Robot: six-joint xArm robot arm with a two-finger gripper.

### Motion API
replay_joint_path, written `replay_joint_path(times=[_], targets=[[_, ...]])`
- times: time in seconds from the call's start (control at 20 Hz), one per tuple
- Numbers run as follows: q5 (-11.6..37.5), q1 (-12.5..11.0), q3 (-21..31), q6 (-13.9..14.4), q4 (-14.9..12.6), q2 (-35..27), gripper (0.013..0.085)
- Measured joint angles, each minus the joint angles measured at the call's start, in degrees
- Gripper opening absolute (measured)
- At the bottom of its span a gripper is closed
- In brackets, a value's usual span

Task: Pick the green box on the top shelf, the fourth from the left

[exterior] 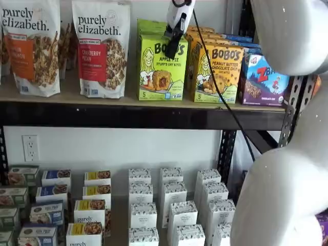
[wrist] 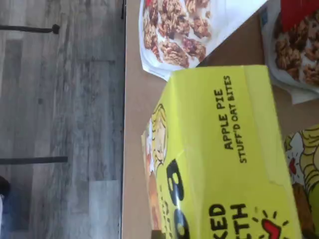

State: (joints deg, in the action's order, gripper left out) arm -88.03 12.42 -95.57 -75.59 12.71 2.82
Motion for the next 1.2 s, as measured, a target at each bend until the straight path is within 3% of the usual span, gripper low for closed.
replay_joint_path(times=[0.55, 0.9, 1.2], targets=[[0.2, -0.2, 0.2, -0.2, 0.1, 0.1, 0.0610], [1.1, -0.1, 0.7, -0.2, -0.1, 0.3, 0.0450], [-0.5, -0.2, -0.6, -0.2, -0.2, -0.5, 0.0450]])
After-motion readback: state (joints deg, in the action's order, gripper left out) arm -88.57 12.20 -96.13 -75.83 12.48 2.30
